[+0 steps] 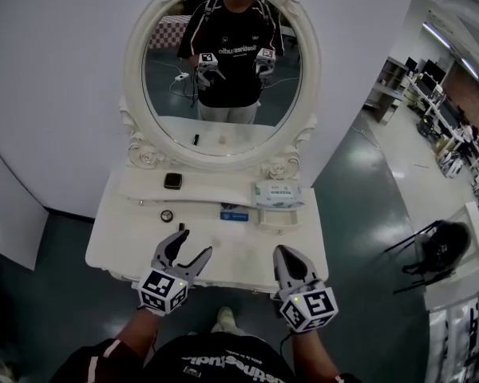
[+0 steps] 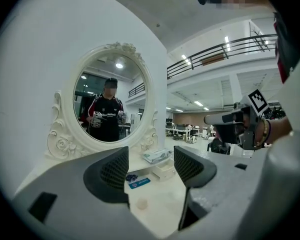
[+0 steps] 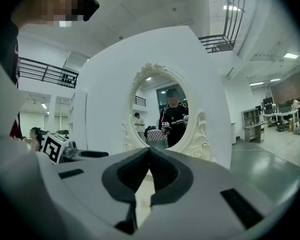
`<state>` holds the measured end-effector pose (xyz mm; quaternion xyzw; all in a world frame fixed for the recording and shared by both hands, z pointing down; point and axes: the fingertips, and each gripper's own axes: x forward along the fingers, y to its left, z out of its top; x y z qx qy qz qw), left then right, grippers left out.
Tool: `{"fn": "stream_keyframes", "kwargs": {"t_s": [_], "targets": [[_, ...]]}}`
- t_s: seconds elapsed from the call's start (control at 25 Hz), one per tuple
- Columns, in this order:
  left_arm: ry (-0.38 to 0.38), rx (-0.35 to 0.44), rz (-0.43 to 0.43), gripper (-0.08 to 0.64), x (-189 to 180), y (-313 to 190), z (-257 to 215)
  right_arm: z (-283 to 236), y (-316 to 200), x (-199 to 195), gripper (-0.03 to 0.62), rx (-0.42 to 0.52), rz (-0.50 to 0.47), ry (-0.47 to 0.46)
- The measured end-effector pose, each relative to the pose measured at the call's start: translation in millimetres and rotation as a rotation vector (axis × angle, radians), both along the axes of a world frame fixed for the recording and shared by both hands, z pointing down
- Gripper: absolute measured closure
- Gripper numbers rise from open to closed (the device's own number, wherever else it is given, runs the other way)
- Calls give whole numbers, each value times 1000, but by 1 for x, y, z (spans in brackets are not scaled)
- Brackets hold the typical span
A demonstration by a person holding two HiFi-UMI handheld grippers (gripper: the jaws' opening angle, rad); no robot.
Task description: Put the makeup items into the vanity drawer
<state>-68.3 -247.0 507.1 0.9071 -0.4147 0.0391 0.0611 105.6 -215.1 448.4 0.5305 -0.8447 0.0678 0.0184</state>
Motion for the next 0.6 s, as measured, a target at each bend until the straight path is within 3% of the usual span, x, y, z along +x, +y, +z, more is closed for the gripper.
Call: {"fn": "stream_keyframes", "kwargs": {"t_s": [0.6], "targets": [[-140,-100,22,288,40,-45,93,21,-24,17,589,-41,-27,-1]]}}
